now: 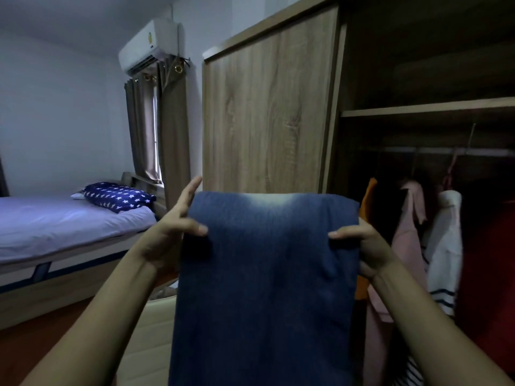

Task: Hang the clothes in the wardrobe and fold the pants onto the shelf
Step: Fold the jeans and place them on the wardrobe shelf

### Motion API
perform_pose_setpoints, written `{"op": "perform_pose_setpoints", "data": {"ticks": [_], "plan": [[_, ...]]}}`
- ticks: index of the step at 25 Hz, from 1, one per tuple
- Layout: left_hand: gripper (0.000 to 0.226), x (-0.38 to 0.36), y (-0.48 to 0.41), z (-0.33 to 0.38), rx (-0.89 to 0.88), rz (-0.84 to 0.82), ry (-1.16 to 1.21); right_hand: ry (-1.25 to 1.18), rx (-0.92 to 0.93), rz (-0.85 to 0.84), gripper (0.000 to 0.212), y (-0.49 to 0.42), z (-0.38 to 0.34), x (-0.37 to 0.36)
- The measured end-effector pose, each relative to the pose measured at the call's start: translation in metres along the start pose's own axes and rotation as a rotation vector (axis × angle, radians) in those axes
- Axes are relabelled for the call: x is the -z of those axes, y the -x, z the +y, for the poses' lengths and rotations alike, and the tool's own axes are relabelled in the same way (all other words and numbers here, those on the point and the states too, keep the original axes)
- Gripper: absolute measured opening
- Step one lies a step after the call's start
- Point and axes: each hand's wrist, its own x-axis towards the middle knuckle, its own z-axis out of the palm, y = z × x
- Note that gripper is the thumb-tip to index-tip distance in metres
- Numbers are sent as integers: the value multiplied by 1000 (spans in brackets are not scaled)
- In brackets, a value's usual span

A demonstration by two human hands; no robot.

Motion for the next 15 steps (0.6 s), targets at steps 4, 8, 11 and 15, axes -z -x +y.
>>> {"op": "perform_pose_setpoints", "data": {"ticks": [4, 8, 11, 15], "plan": [[96, -3, -6, 5, -109, -19, -234, -124, 4, 9, 60, 3, -10, -2], [110, -7, -10, -3, -191, 63, -304, -142, -4, 101, 31, 9, -18, -16], [113, -3, -7, -2, -232, 42, -434, -194, 25, 177, 22, 12, -26, -22], [102, -13, -11, -1, -270, 76, -528, -200, 101, 230, 15, 13, -33, -18]]}}
